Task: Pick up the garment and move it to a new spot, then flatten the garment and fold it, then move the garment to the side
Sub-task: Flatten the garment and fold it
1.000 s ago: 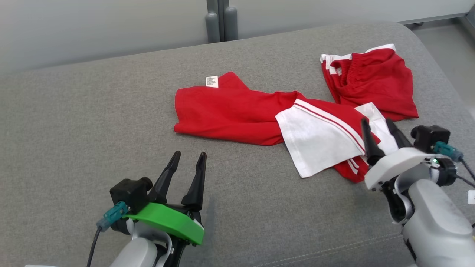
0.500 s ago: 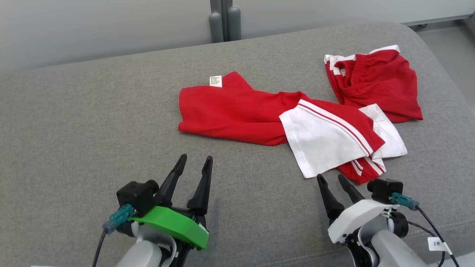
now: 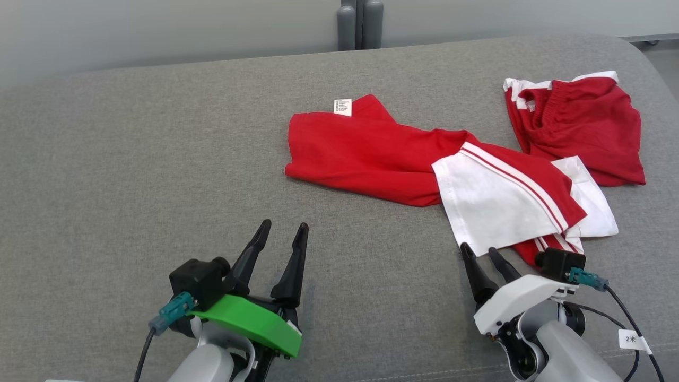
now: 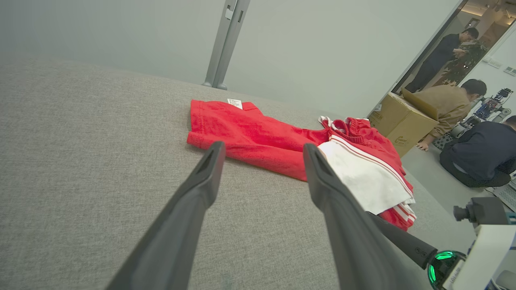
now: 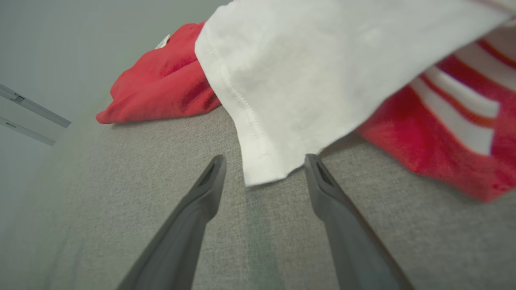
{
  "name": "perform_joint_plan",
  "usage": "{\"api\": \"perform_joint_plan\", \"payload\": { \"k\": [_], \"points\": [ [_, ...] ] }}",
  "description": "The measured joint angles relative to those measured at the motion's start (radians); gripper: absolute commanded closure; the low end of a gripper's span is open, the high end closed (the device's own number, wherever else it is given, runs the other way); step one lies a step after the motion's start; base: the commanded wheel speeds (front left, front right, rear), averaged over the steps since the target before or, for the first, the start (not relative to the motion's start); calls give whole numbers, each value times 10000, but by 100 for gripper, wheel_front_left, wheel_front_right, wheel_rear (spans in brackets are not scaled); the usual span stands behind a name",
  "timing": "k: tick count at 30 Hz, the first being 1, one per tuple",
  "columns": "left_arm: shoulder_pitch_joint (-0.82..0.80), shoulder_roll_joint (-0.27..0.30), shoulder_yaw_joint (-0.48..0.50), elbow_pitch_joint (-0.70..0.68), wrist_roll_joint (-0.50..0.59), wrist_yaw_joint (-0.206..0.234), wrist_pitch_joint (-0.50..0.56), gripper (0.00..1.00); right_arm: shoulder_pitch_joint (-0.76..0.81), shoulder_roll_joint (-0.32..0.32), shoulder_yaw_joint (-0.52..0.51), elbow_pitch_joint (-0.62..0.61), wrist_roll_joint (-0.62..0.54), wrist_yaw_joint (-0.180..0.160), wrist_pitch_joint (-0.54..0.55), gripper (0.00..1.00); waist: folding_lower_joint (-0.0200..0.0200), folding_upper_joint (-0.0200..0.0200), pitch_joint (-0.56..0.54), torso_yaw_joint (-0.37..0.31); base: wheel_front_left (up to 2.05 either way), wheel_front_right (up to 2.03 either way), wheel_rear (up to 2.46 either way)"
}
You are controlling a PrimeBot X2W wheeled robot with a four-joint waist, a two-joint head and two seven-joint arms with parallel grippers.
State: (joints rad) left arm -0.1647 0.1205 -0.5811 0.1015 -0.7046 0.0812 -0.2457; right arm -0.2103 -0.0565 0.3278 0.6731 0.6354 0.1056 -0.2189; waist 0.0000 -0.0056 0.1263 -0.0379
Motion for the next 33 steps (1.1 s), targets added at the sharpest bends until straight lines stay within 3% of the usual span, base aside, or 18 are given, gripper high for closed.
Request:
{"api": "perform_joint_plan", "payload": {
  "k": [8,17,33],
  "points": [
    [-2,0,-6,-102,63,0,71,0,-328,-13,4,439,307,27,259,15,0,0,144,433,0,0,0],
    [-2,46,140,-132,65,2,71,0,-465,-27,15,596,318,-25,155,21,0,0,172,702,0,0,0],
    [16,201,326,-391,69,75,59,0,-31,19,-167,242,313,-123,-138,25,0,0,268,133,0,0,0]
  ]
}}
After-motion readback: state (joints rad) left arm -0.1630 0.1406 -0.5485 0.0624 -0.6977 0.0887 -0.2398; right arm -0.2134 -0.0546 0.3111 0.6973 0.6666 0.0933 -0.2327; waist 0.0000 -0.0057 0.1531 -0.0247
